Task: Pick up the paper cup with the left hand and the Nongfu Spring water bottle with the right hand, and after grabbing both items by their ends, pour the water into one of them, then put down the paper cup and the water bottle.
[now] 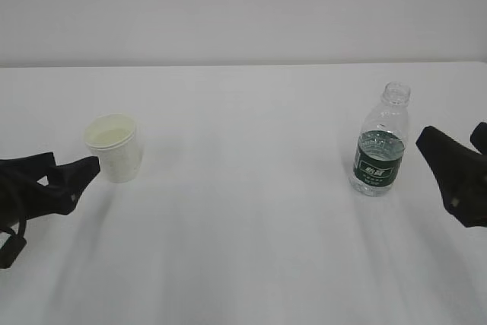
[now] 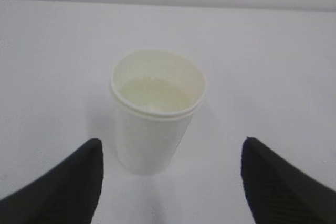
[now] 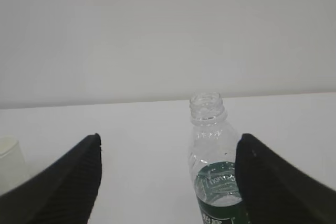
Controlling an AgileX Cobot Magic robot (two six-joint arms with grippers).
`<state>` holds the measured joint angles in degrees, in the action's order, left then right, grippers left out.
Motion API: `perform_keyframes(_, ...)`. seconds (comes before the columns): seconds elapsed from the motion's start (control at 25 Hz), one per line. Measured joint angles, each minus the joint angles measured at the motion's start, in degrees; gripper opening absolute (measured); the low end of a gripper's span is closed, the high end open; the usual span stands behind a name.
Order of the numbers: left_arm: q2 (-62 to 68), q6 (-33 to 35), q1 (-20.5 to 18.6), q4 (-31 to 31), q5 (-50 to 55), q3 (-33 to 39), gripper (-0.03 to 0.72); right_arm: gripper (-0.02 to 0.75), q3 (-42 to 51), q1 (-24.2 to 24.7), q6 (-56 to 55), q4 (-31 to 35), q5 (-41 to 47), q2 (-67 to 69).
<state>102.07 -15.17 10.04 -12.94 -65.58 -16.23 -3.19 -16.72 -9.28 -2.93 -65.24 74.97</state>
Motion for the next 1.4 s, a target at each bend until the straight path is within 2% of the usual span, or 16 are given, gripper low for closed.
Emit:
perform_keyframes(0.24, -7.6, -2.8, 0.0, 0.0, 0.0, 0.2, 0.585, 0.592, -1.8, 0.0, -0.5, 1.1, 8.0, -6.8)
perform_keyframes(0.6, -21.7, -4.1, 0.0, 1.1, 1.2, 0.4, 0.576, 0.591, -10.7, 0.0, -0.6, 1.4, 22.3, -13.3)
perform_keyframes(0.84, -32.4, -4.1, 0.0, 3.4, 8.8, 0.6, 0.576, 0.591, -18.0, 0.0, -0.5, 1.4, 33.7, -18.8)
perform_keyframes(1.4, -54.2, -6.4, 0.0, 4.4, 26.5, 0.9, 0.568, 0.590, -33.8, 0.0, 1.9, 1.4, 62.4, -33.7)
